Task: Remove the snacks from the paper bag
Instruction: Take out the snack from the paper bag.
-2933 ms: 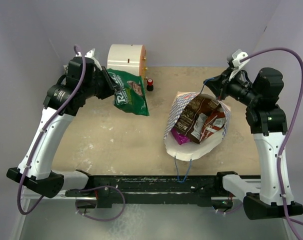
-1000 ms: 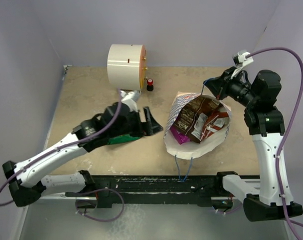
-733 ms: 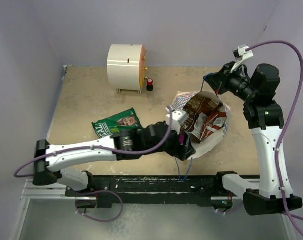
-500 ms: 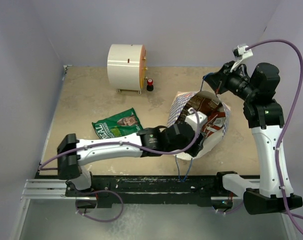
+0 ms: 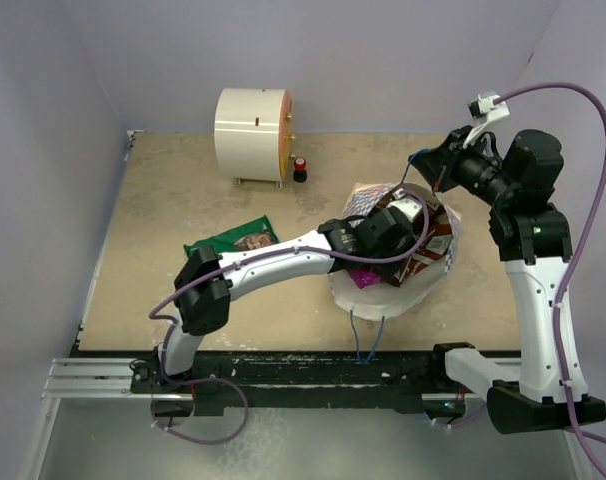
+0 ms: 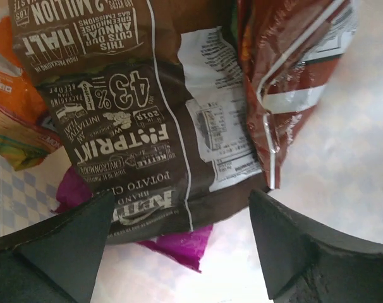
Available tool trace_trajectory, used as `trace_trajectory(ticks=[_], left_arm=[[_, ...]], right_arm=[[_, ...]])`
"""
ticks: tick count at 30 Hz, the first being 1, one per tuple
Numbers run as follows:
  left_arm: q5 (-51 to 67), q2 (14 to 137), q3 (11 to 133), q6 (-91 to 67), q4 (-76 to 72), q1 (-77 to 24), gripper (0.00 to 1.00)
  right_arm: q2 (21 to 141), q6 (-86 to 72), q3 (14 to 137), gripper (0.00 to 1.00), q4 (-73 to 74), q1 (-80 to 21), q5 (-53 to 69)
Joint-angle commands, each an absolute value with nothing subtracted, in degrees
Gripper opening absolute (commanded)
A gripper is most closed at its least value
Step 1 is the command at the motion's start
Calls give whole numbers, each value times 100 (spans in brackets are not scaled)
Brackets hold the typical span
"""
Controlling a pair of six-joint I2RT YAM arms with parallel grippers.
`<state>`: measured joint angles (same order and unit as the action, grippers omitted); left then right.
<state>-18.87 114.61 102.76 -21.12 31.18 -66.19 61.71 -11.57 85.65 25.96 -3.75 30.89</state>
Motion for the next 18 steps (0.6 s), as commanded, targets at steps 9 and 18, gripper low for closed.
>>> trace_trajectory(ticks=[9, 18], left_arm=[[-2175, 11886, 11017, -1607, 3849, -6242, 99], [-2521, 12002, 11263, -1446, 4026, -6227, 99]], right_arm=[[6055, -1106, 8964, 0, 2136, -413, 3114], [6062, -995, 8971, 0, 2152, -413, 3077]])
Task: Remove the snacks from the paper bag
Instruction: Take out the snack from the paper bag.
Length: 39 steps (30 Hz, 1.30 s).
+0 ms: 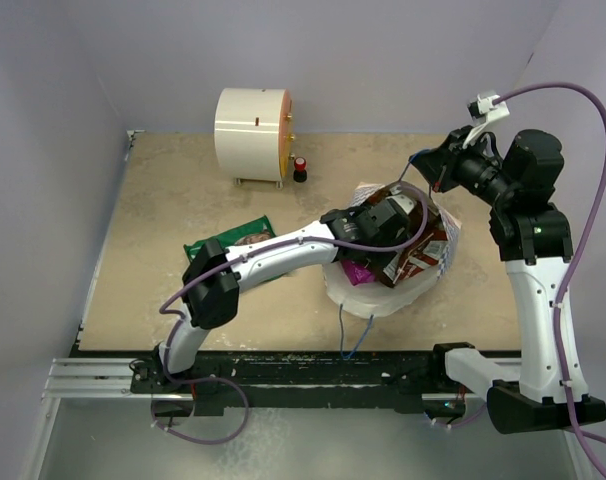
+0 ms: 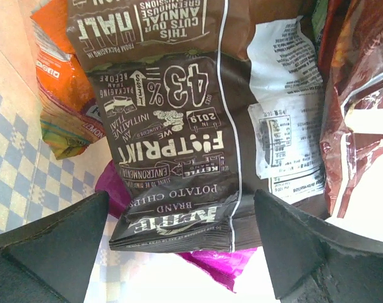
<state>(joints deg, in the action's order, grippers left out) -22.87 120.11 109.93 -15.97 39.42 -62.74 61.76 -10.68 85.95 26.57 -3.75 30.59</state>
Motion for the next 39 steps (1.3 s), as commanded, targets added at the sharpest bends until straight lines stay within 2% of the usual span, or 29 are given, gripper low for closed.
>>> trace_trajectory(ticks=[1, 10, 16, 26, 31, 33, 39], left_arm=[[-2411, 12039, 11251, -1460, 4025, -6197, 99], [-1583, 12493, 11381, -1566, 3938, -6091, 99], [-1593, 12326, 11486, -1692, 4030, -6091, 78], [-1397, 11998, 11495, -2143, 4303, -6098, 23], [-1283, 11746, 11550, -2160, 4493, -6100, 4], [-1079, 11600, 11593, -2214, 4500, -6094, 0], [-299, 11002, 11611, -2420, 4223, -6098, 0]], right_arm=[[6064, -979, 8978, 0, 2159, -413, 3066], [6057, -910, 9035, 0, 2218, -413, 3016], [5982, -912, 8983, 0, 2250, -413, 2997], [5920, -941, 8904, 0, 2215, -413, 2978], [5874, -936, 8860, 0, 2173, -413, 2908], [5856, -919, 8868, 0, 2171, -413, 2843], [5750, -904, 8795, 0, 2116, -413, 2498]])
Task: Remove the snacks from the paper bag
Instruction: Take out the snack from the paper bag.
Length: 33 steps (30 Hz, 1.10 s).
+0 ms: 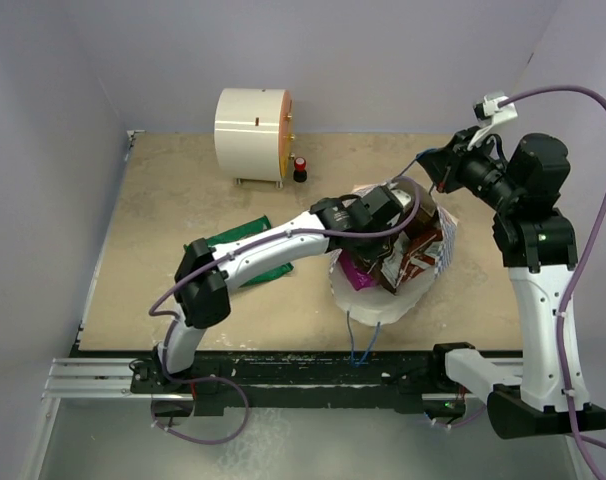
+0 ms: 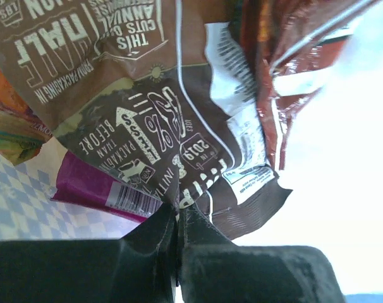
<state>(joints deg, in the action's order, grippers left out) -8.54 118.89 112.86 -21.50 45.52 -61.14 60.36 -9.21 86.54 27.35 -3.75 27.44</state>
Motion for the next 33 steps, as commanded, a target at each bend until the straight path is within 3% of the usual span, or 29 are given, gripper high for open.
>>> trace_trajectory(ticks=[1, 12, 20, 27, 33], left_arm=[[-181, 10903, 11584, -2433, 4180, -6098, 0], [1455, 9590, 11146, -2505, 3544, -6097, 0], [2441, 9017, 11578, -2533, 3736, -6090, 0], [1845, 8126, 11743, -2466, 4860, -6089, 0], [112, 7517, 11903, -2975, 5957, -6087, 0]], right_arm=[[5734, -900, 8783, 0, 2104, -413, 2436], [5647, -1229, 8581, 0, 1694, -413, 1906], [5660, -1239, 8466, 0, 1556, -413, 1846], [5652, -1217, 8382, 0, 1538, -413, 1848], [5684, -1307, 8298, 0, 1486, -413, 1944]])
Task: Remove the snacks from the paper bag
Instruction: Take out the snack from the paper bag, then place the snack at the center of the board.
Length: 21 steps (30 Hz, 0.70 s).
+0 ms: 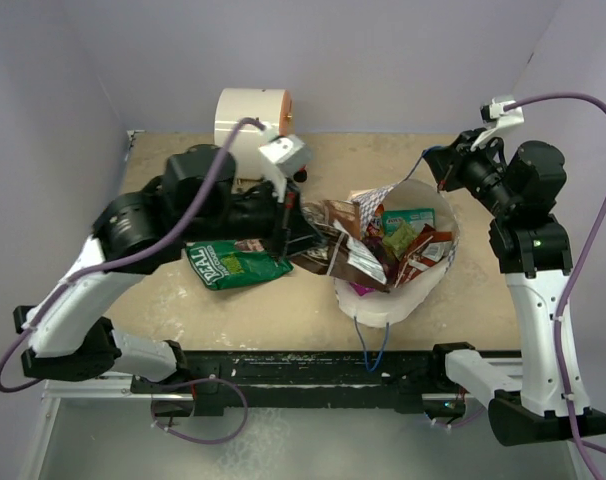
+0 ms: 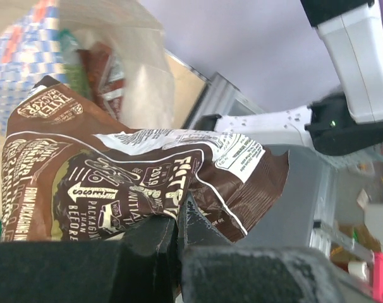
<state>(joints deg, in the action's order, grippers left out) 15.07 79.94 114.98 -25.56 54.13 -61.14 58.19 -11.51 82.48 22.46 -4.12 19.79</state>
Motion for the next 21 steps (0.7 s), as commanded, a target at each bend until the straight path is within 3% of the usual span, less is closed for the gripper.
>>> trace_trajectory(ticks=[1, 8, 18, 21], left_arm=[[-369, 7440, 11915, -3185, 6145, -6086, 0], [-3502, 6905, 11324, -5209, 6962, -6090, 0], [-5821, 6718, 9121, -6291, 5992, -5984, 0], [-5813, 6864, 8666, -6522, 5927, -5444, 0]], right_arm=[[5698, -1320, 8297, 0, 1485, -413, 1950], [5698, -1306, 8375, 0, 1561, -413, 1978], [5545, -1291, 8410, 0, 1710, -413, 1951], [5497, -1300, 8437, 0, 1791, -413, 1945]])
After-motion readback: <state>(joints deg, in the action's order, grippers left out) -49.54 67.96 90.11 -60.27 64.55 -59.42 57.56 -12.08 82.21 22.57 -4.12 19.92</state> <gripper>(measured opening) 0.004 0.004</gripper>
